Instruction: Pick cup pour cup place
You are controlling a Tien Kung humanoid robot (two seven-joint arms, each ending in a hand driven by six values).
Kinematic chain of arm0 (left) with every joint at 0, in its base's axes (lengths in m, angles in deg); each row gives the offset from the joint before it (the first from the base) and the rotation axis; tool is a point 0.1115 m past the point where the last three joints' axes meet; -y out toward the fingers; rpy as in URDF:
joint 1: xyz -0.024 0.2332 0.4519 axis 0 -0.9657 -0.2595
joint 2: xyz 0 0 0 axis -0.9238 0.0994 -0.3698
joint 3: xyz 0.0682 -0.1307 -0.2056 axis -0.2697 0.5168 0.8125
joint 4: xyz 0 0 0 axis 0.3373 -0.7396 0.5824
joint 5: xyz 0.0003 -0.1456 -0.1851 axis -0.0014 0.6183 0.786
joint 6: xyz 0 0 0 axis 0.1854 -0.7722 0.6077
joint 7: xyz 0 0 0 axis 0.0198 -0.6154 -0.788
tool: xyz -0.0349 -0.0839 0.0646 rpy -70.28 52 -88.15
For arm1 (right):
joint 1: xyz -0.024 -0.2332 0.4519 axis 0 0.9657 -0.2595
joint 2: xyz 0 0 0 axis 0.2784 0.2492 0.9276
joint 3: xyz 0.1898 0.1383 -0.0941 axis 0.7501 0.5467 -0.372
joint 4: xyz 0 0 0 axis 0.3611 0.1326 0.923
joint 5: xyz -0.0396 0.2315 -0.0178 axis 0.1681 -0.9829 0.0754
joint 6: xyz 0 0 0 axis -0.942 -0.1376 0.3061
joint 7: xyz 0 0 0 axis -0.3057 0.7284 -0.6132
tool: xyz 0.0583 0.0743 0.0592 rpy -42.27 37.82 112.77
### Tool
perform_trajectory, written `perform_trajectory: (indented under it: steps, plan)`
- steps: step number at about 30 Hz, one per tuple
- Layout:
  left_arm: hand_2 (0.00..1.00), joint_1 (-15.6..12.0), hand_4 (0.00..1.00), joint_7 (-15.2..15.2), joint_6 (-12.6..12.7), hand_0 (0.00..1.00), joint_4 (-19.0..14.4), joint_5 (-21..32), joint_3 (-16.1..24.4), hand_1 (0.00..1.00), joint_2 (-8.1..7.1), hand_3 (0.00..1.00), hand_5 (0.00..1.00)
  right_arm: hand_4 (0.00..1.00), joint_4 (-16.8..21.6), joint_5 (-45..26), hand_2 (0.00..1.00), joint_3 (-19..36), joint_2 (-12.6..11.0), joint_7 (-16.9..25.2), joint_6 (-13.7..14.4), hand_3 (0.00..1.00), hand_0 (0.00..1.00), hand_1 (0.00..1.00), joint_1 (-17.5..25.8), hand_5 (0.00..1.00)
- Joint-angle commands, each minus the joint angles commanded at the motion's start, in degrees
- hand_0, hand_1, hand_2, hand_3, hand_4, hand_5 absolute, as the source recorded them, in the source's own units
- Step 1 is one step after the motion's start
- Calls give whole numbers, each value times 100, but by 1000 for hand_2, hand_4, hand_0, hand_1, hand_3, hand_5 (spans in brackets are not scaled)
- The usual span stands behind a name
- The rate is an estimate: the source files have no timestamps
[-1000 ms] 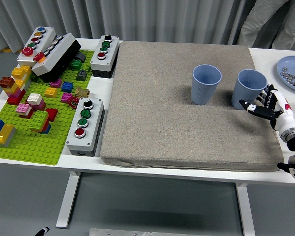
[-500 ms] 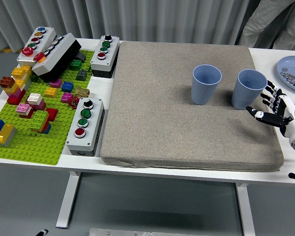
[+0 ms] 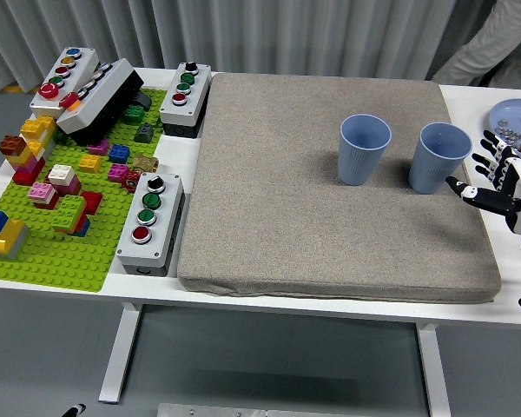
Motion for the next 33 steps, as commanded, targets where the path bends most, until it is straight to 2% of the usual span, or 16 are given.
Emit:
perform_trajectory:
  steps: [7, 10, 12, 14, 18, 19, 24, 25, 33]
  plan:
    - [882, 31, 643, -6, 16, 826, 0, -30, 57, 802, -43, 784, 997, 845, 102, -172, 998, 262, -407, -38, -47, 998, 962, 913, -505, 188]
    - [882, 40, 643, -9, 20, 826, 0, -27, 58, 802, -51, 784, 997, 845, 66, -225, 998, 331, -506, -48, -8, 998, 962, 913, -756, 188]
    - [882, 43, 643, -10, 22, 826, 0, -26, 55, 802, -52, 784, 997, 845, 16, -290, 998, 379, -508, -12, 59, 998, 962, 913, -857, 188]
    - [882, 50, 643, -13, 27, 829, 0, -18, 44, 802, -50, 784, 998, 841, -78, -434, 966, 444, -483, 59, 258, 962, 946, 899, -1097, 211]
    - [882, 65, 643, -18, 32, 829, 0, -4, 28, 802, -40, 784, 998, 841, -310, -884, 966, 502, -300, 313, 610, 962, 946, 899, -1395, 211]
    - [882, 69, 641, -18, 33, 827, 0, -1, 24, 804, -36, 784, 997, 804, -380, -1039, 776, 511, -228, 344, 733, 801, 855, 789, -1461, 570]
    - [882, 76, 641, -17, 32, 827, 0, 18, -3, 804, -23, 784, 997, 804, -620, -1453, 776, 533, 21, 452, 964, 801, 855, 789, -1615, 570]
    - [882, 75, 640, -16, 30, 828, 0, 25, -18, 804, -20, 784, 997, 815, -691, -1480, 747, 563, 87, 434, 966, 763, 843, 758, -1637, 972]
    - [882, 65, 639, -19, 27, 827, 0, 62, -67, 804, -13, 783, 996, 805, -930, -1380, 743, 855, 366, 320, 1019, 755, 855, 753, -1672, 998]
